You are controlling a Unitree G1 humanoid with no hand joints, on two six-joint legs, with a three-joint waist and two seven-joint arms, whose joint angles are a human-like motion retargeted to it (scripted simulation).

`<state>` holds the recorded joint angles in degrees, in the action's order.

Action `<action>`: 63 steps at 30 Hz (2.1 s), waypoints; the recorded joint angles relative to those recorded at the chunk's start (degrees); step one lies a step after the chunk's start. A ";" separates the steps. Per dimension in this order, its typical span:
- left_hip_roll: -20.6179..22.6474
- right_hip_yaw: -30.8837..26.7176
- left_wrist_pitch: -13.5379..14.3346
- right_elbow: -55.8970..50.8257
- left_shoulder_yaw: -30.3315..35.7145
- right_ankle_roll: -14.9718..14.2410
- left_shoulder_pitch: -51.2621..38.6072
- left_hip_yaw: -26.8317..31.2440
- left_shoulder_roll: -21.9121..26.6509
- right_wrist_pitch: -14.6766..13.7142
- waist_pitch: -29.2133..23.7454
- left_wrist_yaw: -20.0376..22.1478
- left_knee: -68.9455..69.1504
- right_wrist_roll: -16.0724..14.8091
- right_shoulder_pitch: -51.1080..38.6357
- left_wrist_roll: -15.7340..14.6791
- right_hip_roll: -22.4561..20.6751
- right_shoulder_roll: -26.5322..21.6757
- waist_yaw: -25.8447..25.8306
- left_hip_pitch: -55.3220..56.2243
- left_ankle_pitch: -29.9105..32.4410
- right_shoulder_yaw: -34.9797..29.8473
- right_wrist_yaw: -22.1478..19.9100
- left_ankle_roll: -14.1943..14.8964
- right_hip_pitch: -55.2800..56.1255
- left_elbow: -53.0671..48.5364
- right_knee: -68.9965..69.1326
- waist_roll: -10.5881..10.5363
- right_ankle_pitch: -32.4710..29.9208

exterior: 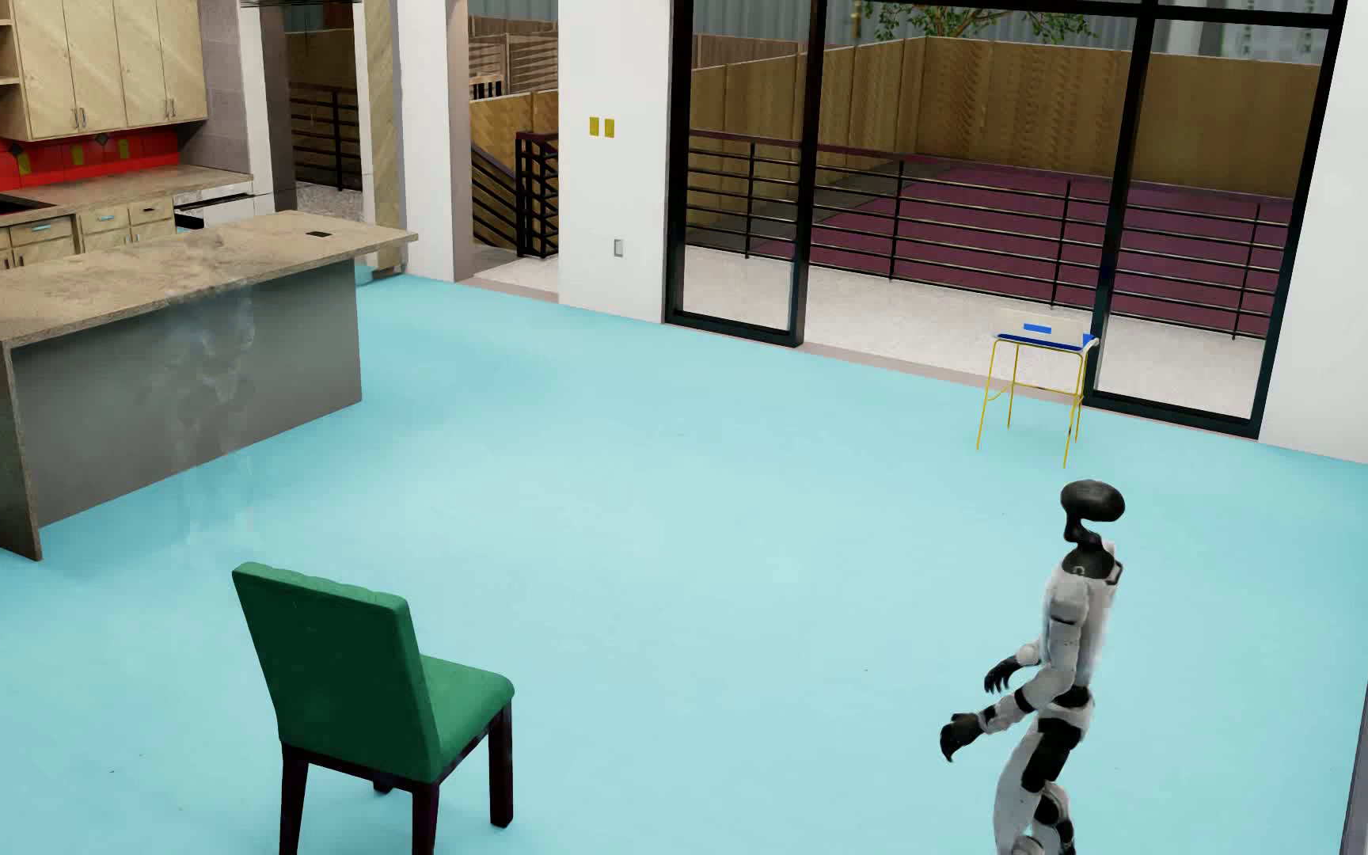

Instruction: Go to the counter

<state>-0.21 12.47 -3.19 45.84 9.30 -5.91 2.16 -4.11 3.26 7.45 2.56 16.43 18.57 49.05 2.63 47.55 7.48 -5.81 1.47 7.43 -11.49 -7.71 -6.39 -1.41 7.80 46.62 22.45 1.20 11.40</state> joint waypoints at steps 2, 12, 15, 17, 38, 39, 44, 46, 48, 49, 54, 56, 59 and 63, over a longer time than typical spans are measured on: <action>1.53 -0.95 -1.12 -1.96 0.76 0.12 -0.04 -0.27 -1.11 -0.66 -0.57 1.97 1.17 -1.43 -0.28 -3.00 2.31 -1.02 0.02 -0.08 -0.99 -0.15 -0.83 -0.65 3.26 0.65 7.28 0.31 -0.28; 7.04 -1.74 0.33 -5.73 13.00 0.30 -0.32 0.04 -2.47 -2.21 -4.33 6.53 3.59 -5.53 7.55 -15.75 6.38 0.22 -2.20 -2.50 -5.25 1.72 -10.00 -2.34 24.09 -0.39 22.92 2.55 -8.62; 6.86 -1.57 3.14 -6.75 18.42 -2.96 -2.86 1.28 -0.46 -4.31 -4.85 7.88 1.23 -9.02 11.73 -14.55 2.77 1.46 -2.23 -4.17 -5.64 2.75 -11.26 -2.31 24.31 -4.22 4.01 1.92 -10.76; 6.59 -2.84 1.96 -6.41 20.65 -3.85 -5.12 1.84 0.57 -3.73 -4.99 7.04 0.09 -13.33 12.89 -13.14 0.61 2.58 -2.07 -5.30 -6.32 3.94 -10.45 -2.15 24.67 -6.73 -5.29 1.37 -12.00; -3.09 -1.12 -6.58 -4.80 6.36 9.18 9.20 8.53 10.29 -4.86 -7.12 0.11 38.13 -4.17 2.61 -10.93 -15.81 1.60 -1.44 25.49 7.02 3.71 -6.14 6.18 -0.95 -5.90 2.25 -7.12 5.15; -3.33 -1.56 -6.73 -5.84 3.77 9.11 10.33 7.38 9.72 -5.81 -6.91 0.52 29.19 -3.68 2.18 -10.71 -16.06 1.08 -0.69 26.70 6.17 2.82 -6.49 5.61 -3.17 -6.81 1.01 -7.03 5.61; -2.28 -4.92 -5.30 -5.62 -0.01 8.16 12.86 3.70 7.78 -4.92 -4.86 0.21 -9.38 -1.77 0.36 -4.70 -17.31 -0.72 2.54 26.67 10.17 -2.59 -8.76 6.01 -14.49 -5.64 -6.29 -6.13 5.32; -0.09 -6.97 -3.99 -2.76 0.12 7.18 13.55 5.85 7.51 -2.94 -3.97 -0.93 -3.62 -2.29 0.61 -1.91 -16.36 -1.01 3.71 27.17 16.90 -2.96 -7.02 1.33 -18.74 -3.65 -5.95 -5.29 4.23; 1.61 -7.64 -4.06 0.14 -0.84 5.49 13.22 4.67 6.47 0.26 -3.45 -1.93 2.89 -2.86 2.60 0.08 -13.89 -1.05 4.38 26.09 20.02 -1.20 -5.29 0.41 -20.76 -0.65 -1.41 -3.55 -2.11; 2.86 -7.82 -4.38 0.91 -2.28 2.32 12.03 3.89 5.52 1.79 -3.49 -2.06 4.75 -3.13 4.48 0.52 -12.15 -0.99 4.58 24.97 18.21 0.06 -4.98 0.60 -19.56 1.63 3.93 -2.47 -7.63; 8.56 -7.43 -1.30 -3.14 -3.36 -7.92 6.45 -0.41 1.81 -2.55 -5.25 -0.53 4.02 0.35 9.47 2.16 1.15 -7.60 3.79 15.00 9.81 -7.04 4.64 -1.99 4.30 4.87 44.93 2.12 -26.46; 10.82 -7.70 0.27 -8.35 -0.32 -5.19 2.30 -0.30 1.67 -2.26 -5.97 -1.24 4.45 -1.70 11.87 4.23 4.27 -8.17 2.32 10.97 6.19 -3.74 3.37 -2.51 13.51 4.81 49.05 3.35 -16.66; 12.46 -8.66 1.09 -14.27 3.33 -1.62 -4.56 1.59 1.13 -0.30 -6.41 -1.89 5.80 -7.24 15.77 5.30 4.67 -4.31 0.15 5.17 0.51 4.94 -3.39 -3.06 23.22 4.34 37.33 4.03 -3.94; 11.79 -5.32 2.77 -12.50 7.52 -0.95 -10.17 4.41 1.12 0.56 -5.76 -1.41 2.08 -5.65 14.78 3.74 3.27 -3.89 -2.28 -3.77 -3.77 3.45 -1.26 -3.13 26.20 1.54 2.02 3.62 -5.78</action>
<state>11.58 7.15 -0.42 33.34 16.82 -6.85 -8.01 0.31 4.38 8.01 -3.21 15.02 20.66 43.40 17.41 51.29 10.75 -9.70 -0.81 3.65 -15.26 -4.26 -7.65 -4.53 34.00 48.16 24.47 4.82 5.63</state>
